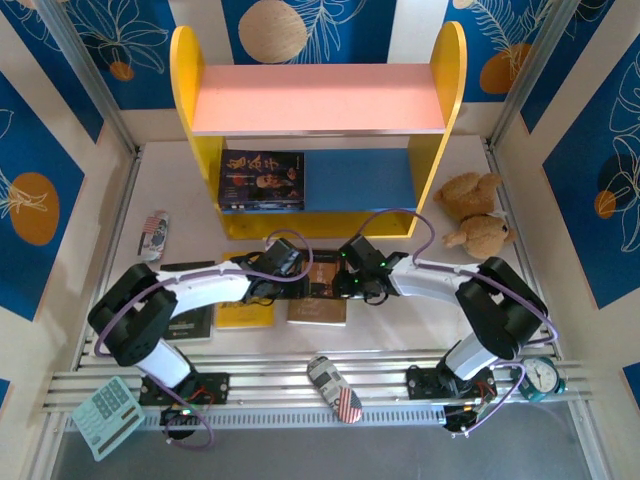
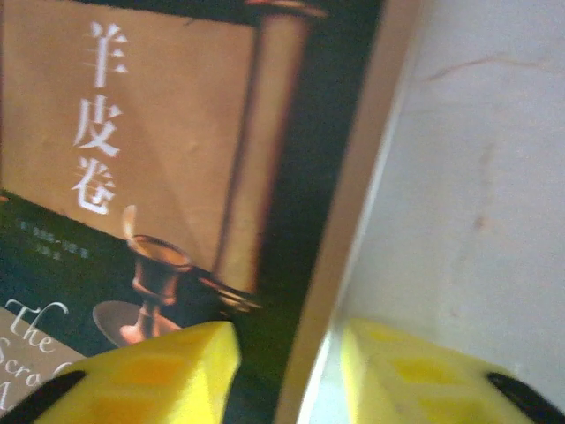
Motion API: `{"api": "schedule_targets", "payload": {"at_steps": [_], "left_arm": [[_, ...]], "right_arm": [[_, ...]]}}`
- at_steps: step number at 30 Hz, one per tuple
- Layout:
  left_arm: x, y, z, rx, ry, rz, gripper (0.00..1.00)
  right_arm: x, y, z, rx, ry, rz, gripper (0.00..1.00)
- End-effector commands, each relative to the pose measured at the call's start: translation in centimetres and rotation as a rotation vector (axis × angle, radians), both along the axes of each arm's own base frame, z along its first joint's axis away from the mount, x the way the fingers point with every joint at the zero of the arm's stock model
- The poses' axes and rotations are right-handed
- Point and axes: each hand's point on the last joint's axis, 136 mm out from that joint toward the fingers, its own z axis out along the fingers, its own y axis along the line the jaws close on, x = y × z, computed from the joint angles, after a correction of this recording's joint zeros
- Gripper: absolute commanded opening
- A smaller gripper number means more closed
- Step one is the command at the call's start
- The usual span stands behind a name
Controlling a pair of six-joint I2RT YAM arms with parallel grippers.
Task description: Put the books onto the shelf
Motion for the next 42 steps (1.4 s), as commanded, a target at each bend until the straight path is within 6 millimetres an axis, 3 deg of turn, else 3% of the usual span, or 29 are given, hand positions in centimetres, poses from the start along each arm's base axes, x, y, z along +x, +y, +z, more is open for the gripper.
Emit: {"api": "schedule_targets", "payload": {"at_steps": [1,5,10,14,22,29,42], "left_arm": [[-1.0,-0.6,-1.6,-0.001,0.052,-0.035,0.66],[-1.0,-1.1,-2.0,-0.011,0.064,-0.041,0.66],[-0.9,-1.9,-1.8,-0.034,0.065,-0.06,0.65],[-0.9,-3.0,0.1,-0.094,0.026,-0.085,0.65],[-1.0,-3.5,5.8,-0.222,-0.076,-0.105,0.65],[-1.4,-2.2,6.4,-0.202,-0.094,-0.08,0.66],[-2.2,4.0,4.6,0.039,-0.097,0.035,0.67]], "right_arm": [[-2.3,-1.2,-4.0,-0.101,0.093,0.007,0.31],[-3.6,-1.3,-5.7,-0.117,0.129,0.016,0.19],[-4.1,-1.1,-6.4,-0.119,0.144,0.021,0.12],[-4.0,-1.1,-6.8,-0.129,0.15,0.024,0.09],[-4.0,-0.3,-7.0,-0.11,0.155,0.036,0.07],[-3.8,0.8,-6.4,-0.079,0.145,0.053,0.07],[-3.9,4.9,-4.4,0.034,0.132,0.121,0.07]]}}
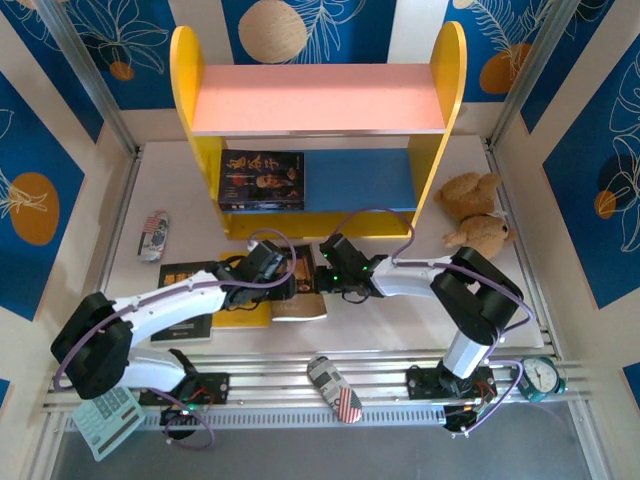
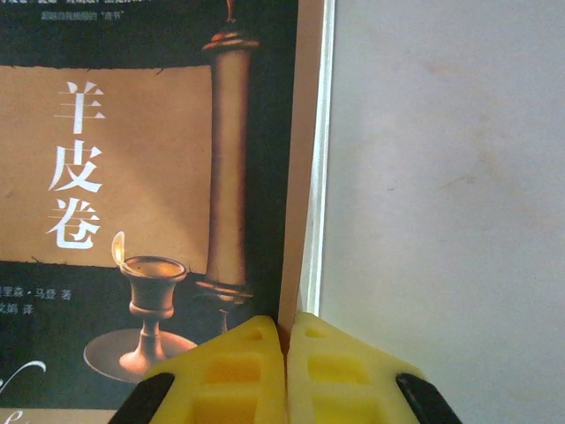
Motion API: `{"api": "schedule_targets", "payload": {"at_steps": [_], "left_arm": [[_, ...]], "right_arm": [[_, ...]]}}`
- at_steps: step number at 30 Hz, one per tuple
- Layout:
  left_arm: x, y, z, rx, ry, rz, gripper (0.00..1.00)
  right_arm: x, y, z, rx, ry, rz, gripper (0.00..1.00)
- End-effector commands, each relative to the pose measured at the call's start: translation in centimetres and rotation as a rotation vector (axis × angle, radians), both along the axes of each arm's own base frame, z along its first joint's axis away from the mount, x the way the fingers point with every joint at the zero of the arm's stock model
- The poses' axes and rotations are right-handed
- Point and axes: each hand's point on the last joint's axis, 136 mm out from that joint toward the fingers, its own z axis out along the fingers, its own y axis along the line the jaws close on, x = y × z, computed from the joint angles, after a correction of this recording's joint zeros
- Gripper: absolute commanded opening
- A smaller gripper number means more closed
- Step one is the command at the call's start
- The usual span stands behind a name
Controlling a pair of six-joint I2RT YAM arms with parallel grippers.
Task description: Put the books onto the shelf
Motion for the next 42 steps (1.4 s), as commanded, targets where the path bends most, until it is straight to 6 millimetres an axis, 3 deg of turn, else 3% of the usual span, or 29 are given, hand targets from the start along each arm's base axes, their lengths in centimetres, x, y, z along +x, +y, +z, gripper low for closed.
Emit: {"api": "schedule_targets", "payload": {"at_steps": [1,9,13,25,30,35,42], "left_arm": [[-0.8,0.7,0.3,0.021,-0.009,-0.003,0.68],[-1.2,4.6,-1.6,0.138,0.027,0.069,0.75],[-1.4,5.4,-2.9,0.143,0.056,0.087,0.75],[-0.7,2.8,-3.7,0.024,0.075,0.039,0.74],[-0.7,2.6,-4.0,0.021,0.083,0.036,0.74],[-0.6,1.4,-2.9,-0.054,0.059,0.005,0.72],[-0.1,0.4,2.4,-0.198,-0.072,-0.016,0.71]], "right_arm": [[-5.6,-1.7,-4.9,-0.128,0.218,0.078,0.07],[-5.8,-1.4,-4.8,-0.127,0.222,0.087,0.07],[-5.7,-1.4,-4.8,-0.128,0.218,0.086,0.07],[-6.2,-0.2,-4.7,-0.077,0.226,0.124,0.07],[-6.2,0.4,-4.6,-0.057,0.228,0.137,0.07],[-6.3,0.4,-4.8,-0.061,0.232,0.139,0.07],[-6.4,0.3,-5.1,-0.067,0.239,0.138,0.07]]}}
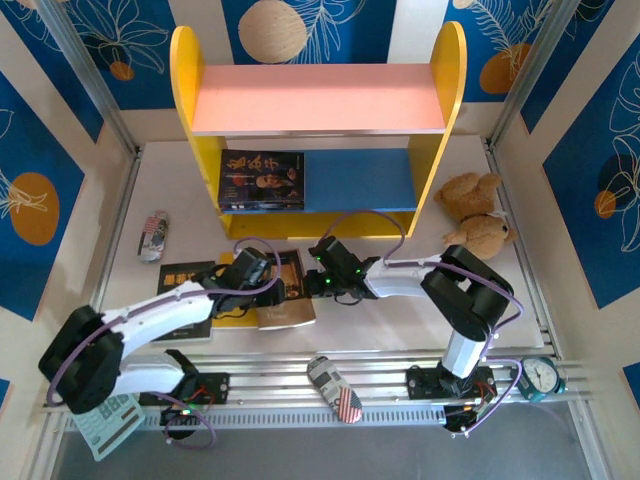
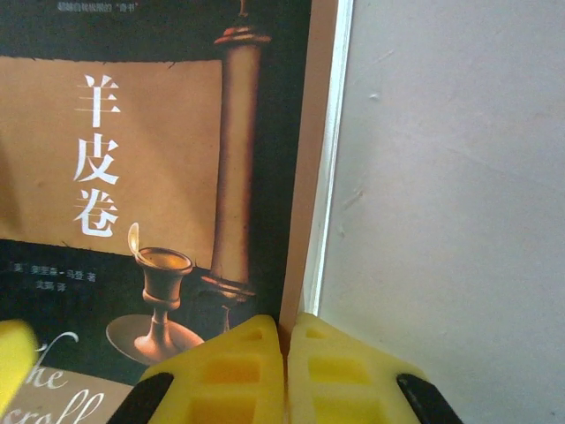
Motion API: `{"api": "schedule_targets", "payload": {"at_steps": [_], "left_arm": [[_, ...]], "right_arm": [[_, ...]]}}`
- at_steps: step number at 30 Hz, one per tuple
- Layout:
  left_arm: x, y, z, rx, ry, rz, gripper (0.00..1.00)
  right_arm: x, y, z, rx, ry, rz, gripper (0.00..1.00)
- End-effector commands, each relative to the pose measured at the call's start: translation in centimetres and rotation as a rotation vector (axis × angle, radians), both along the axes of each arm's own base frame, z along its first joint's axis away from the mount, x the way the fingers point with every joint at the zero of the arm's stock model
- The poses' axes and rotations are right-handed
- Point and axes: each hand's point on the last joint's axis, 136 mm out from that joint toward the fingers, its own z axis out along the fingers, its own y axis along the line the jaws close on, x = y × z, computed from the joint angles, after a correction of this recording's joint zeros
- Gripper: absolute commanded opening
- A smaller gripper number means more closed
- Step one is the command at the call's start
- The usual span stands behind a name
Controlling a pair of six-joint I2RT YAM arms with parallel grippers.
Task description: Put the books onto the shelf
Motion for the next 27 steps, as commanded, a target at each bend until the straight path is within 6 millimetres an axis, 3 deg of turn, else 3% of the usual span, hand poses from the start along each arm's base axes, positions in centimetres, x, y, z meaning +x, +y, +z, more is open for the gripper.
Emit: {"api": "schedule_targets", "payload": {"at_steps": [1,5,10,15,27], "left_arm": [[0.6,-1.8,3.8,-0.131,-0.097,-0.052,0.71],[0.4,-1.4,4.5,-0.137,-0.114,-0.045,0.71],[0.1,-0.9,2.5,-0.087,-0.058,-0.027,0.68],[0.2,-1.2,1.2,-0.062,-0.028,-0.041,0.59],[0.4,-0.5,1.5,-0.03,-0.047,-0.03,0.45]], "right_arm": [[-5.2,-2.3,-5.0,-0.147,0.194,0.072,0.07],[-5.1,-2.2,-4.9,-0.143,0.194,0.073,0.08],[-4.9,-2.1,-4.9,-0.142,0.192,0.068,0.11],[-5.1,-2.1,-4.9,-0.134,0.198,0.068,0.15],[-4.8,-2.6,-4.9,-0.137,0.203,0.053,0.32]]}}
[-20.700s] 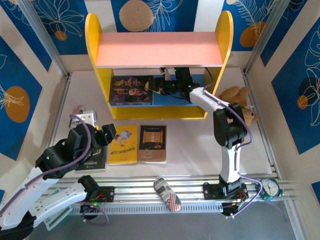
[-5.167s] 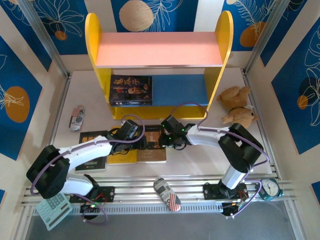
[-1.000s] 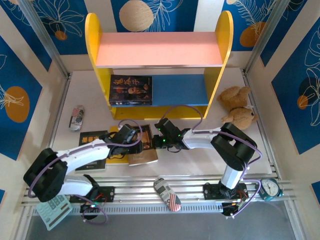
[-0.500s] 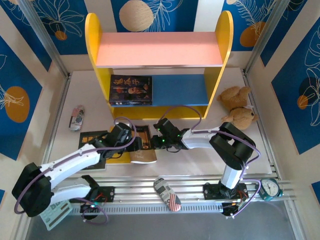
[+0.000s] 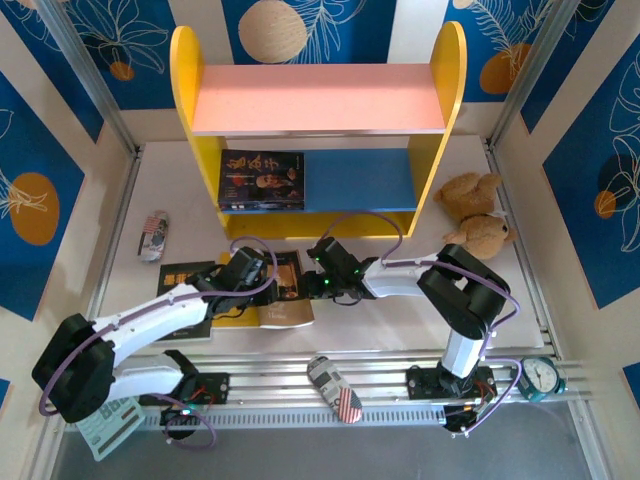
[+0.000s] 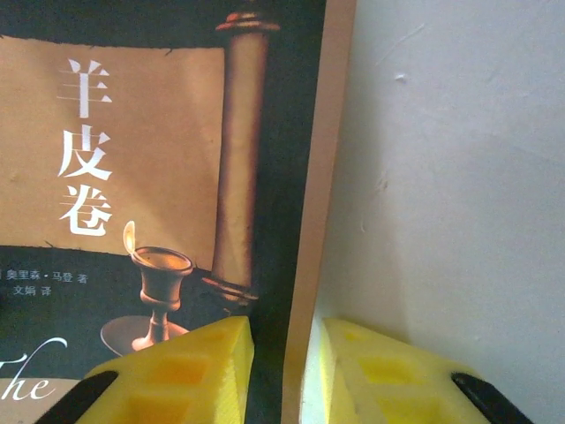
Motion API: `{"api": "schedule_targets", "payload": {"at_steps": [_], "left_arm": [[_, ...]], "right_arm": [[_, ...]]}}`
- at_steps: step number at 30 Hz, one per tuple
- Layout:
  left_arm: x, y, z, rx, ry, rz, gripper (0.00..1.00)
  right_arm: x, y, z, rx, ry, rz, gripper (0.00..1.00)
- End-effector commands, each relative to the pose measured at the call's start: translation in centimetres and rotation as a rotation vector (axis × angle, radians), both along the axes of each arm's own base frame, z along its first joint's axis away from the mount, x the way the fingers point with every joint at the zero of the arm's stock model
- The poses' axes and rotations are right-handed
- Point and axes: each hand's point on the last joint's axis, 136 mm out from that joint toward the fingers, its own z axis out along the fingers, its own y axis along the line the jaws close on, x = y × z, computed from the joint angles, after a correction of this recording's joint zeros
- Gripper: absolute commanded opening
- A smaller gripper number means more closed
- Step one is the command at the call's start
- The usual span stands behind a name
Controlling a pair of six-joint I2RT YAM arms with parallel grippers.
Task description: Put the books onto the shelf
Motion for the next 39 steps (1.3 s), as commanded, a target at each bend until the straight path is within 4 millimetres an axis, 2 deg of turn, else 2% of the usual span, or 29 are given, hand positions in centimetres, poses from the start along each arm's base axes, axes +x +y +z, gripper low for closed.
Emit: {"api": "schedule_targets", "payload": {"at_steps": [1,8,16,18,24,35,39], "left_arm": [[0.4,-1.1,1.2,-0.046,-0.036,-0.034,0.44],[0.4,-0.9,1.2,-0.038,-0.037,-0.031,0.4],[0.5,-1.2,0.8,-0.055,-0.034,-0.032,0.37],[0.5,-1.4,0.8,-0.062,-0.033,-0.03,0.35],[0.7,-1.5,0.8,-0.06,-0.033,-0.032,0.35],[0.9,-1.6,0.7,-0.042,-0.025,-0.038,0.36],[1.0,-1.6,0.6,-0.036,-0.025,-0.037,0.42]], "right_arm": [[-4.5,-3.1,-4.6,-0.155,0.174,0.046,0.35],[-4.4,-3.6,-4.5,-0.152,0.172,0.032,0.45],[-4.5,-3.3,-4.3,-0.115,0.179,0.035,0.45],[-4.6,-3.0,-4.3,-0.099,0.186,0.041,0.43],[-4.8,-1.7,-3.9,-0.028,0.205,0.071,0.29],[-4.8,-0.8,-3.1,0.046,0.214,0.101,0.28],[-4.7,-0.8,-2.9,0.075,0.223,0.102,0.28]]}}
